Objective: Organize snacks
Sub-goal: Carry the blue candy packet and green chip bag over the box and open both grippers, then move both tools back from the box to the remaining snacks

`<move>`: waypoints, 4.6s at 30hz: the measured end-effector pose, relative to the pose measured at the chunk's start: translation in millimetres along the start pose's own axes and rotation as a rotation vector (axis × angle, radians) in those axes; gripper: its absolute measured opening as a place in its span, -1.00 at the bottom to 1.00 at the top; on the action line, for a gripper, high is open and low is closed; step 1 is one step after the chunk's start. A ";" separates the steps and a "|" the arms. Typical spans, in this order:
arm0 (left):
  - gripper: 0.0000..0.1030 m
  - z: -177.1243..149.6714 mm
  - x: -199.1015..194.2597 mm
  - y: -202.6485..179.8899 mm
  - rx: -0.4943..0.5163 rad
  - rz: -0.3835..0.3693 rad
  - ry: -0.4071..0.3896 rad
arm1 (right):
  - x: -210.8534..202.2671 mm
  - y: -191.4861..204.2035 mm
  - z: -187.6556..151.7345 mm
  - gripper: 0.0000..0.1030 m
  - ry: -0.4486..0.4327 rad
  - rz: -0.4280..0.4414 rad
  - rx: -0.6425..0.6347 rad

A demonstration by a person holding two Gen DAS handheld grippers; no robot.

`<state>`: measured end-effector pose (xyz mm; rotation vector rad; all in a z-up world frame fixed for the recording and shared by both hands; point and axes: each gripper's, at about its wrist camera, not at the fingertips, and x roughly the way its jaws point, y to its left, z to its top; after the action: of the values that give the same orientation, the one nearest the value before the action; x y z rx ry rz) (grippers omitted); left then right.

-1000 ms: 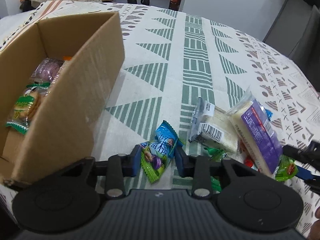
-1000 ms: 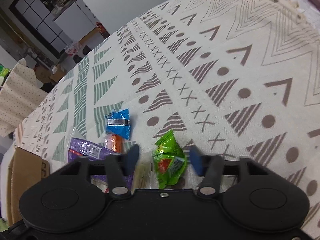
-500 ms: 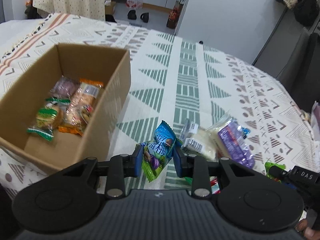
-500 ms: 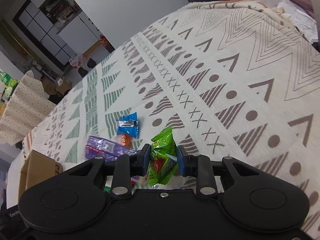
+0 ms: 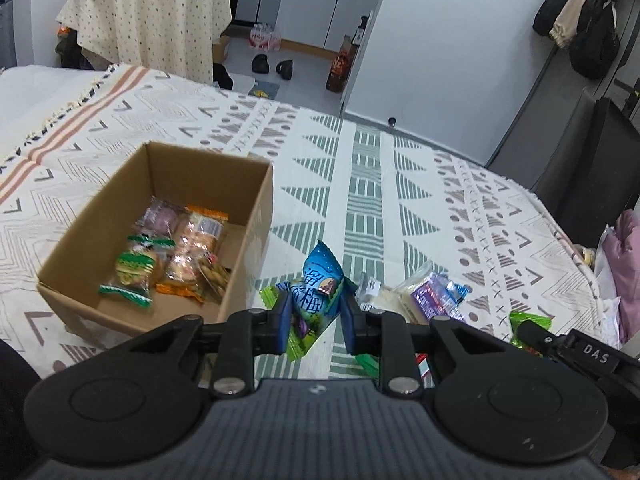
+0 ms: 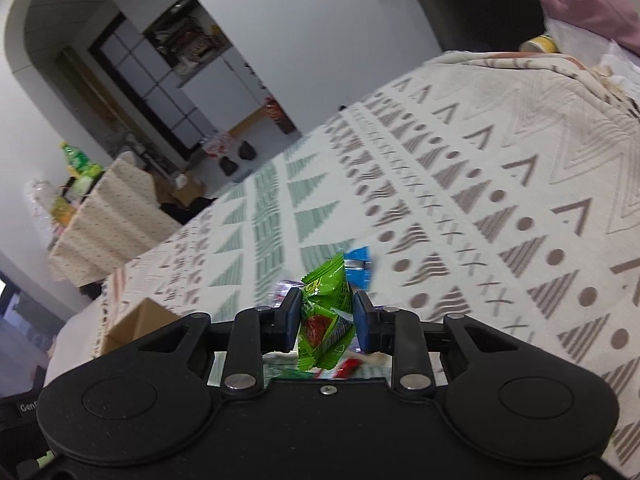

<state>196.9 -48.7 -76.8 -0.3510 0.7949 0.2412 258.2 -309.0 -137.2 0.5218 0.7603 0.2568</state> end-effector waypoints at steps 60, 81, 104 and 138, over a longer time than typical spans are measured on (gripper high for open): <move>-0.26 49.9 -1.8 151.0 -0.248 0.046 0.038 | 48.8 193.5 -63.4 -0.47 0.160 0.250 -0.201; 0.76 44.8 -26.6 119.4 -0.204 0.084 0.046 | -13.3 149.8 -31.8 0.60 0.063 0.180 -0.192; 0.99 15.6 -58.2 29.8 -0.042 -0.040 0.070 | -85.6 70.3 -9.8 0.93 -0.036 0.104 -0.158; 0.94 -23.6 12.5 -35.7 0.066 -0.077 0.168 | -54.4 -24.4 -10.4 0.90 0.074 0.011 0.020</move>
<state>202.1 -89.7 -93.5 -0.3422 0.9506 0.1135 213.5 -347.8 -124.6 0.5384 0.8329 0.2802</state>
